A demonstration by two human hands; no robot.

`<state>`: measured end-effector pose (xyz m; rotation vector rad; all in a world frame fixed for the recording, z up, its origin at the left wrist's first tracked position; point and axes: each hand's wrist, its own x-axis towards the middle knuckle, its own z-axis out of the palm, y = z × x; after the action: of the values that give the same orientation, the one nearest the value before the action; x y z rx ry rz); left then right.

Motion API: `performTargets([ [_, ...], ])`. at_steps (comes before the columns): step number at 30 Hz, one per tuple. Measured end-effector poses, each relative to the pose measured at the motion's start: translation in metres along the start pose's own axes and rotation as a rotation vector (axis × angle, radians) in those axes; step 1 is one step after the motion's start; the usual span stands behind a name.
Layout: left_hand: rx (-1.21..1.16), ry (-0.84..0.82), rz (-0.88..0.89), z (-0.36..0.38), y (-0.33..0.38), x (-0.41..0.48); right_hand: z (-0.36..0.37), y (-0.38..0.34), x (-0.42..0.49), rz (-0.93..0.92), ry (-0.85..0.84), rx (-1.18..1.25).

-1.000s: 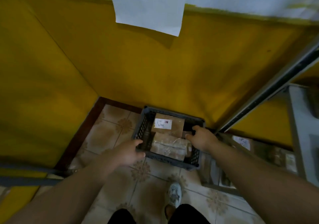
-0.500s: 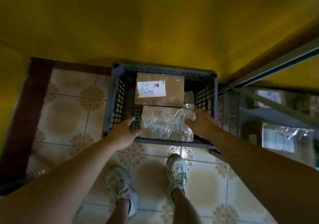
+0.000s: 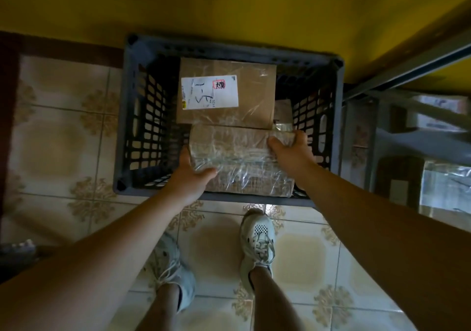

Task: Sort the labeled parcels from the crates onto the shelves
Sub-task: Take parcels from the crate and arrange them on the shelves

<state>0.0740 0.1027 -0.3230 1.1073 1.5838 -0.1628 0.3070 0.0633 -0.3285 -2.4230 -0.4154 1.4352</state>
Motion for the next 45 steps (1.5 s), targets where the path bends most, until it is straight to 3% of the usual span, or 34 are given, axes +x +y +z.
performTargets([
  [10, -0.104, 0.109, 0.097, -0.043, 0.047, -0.119, -0.048, -0.043, -0.115, -0.100, 0.021, 0.042],
  [21, -0.329, 0.236, 0.199, -0.139, 0.091, -0.296, -0.088, -0.089, -0.321, -0.251, 0.160, 0.395],
  [27, -0.316, 0.167, 0.358, -0.201, 0.078, -0.385, -0.105, -0.105, -0.434, -0.400, 0.055, 0.348],
  [31, -0.241, 0.187, 0.480, -0.236, 0.075, -0.443, -0.114, -0.122, -0.500, -0.527, 0.090, 0.233],
  [36, -0.280, 0.203, 0.619, -0.263, 0.077, -0.502, -0.136, -0.144, -0.580, -0.710, -0.049, 0.313],
  [41, -0.404, 0.334, 0.698, -0.263, 0.078, -0.557, -0.161, -0.144, -0.635, -0.913, 0.048, 0.351],
  [45, -0.540, 0.570, 0.814, -0.255, 0.095, -0.608, -0.190, -0.127, -0.664, -1.027, 0.076, 0.417],
])
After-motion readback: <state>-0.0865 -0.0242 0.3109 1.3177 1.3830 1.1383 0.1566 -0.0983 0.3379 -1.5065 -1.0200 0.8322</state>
